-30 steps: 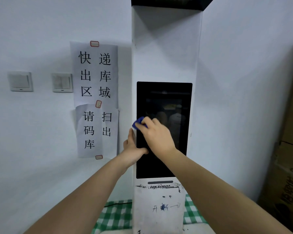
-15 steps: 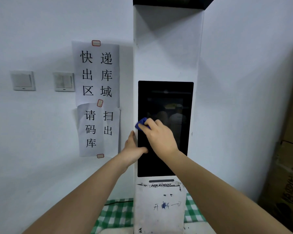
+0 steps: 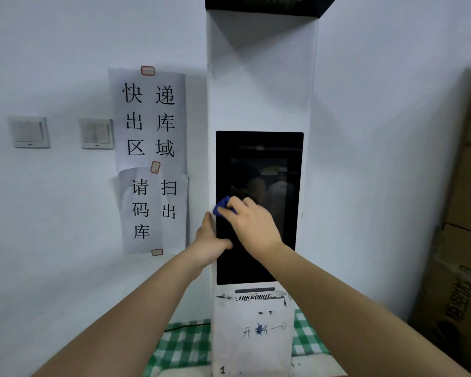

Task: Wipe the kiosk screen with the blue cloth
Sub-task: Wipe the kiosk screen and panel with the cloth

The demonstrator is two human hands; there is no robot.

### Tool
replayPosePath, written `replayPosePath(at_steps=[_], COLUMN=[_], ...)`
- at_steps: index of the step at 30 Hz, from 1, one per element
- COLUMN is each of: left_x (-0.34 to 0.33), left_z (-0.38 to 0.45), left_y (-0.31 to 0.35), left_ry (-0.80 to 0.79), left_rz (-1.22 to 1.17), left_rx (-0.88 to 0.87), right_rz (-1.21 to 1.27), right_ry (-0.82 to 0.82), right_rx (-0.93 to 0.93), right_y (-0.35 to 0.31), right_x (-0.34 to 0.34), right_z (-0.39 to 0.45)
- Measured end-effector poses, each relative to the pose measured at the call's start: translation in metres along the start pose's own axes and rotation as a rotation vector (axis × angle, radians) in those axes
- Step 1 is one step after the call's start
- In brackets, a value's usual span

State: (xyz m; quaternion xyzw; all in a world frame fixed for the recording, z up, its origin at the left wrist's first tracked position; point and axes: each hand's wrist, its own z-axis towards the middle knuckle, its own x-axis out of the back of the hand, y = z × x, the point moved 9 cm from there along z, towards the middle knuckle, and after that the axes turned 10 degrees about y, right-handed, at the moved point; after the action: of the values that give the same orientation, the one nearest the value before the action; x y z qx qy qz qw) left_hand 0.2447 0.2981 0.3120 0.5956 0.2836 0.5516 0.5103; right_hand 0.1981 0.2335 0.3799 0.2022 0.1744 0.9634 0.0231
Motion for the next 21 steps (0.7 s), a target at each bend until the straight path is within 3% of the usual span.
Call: replayPosePath(at_steps=[3, 5, 10, 18, 21], left_x=[0.000, -0.001, -0.003, -0.002, -0.002], left_z=[0.001, 0.001, -0.001, 0.002, 0.001], left_y=[-0.003, -0.004, 0.000, -0.003, -0.007], left_ry=[0.003, 0.004, -0.002, 0.016, 0.006], left_rz=[0.015, 0.011, -0.010, 0.004, -0.006], left_rx=[0.008, 0.010, 0.008, -0.011, 0.008], right_rz=[0.000, -0.015, -0.029, -0.032, -0.002], right_ry=[-0.080, -0.050, 0.101, -0.056, 0.000], right_rx=[0.093, 0.101, -0.161, 0.084, 0.000], right_y=[-0.007, -0.007, 0.013, -0.011, 0.000], right_x=[-0.006, 0.000, 0.017, -0.009, 0.002], right_z=[-0.008, -0.003, 0.014, -0.016, -0.011])
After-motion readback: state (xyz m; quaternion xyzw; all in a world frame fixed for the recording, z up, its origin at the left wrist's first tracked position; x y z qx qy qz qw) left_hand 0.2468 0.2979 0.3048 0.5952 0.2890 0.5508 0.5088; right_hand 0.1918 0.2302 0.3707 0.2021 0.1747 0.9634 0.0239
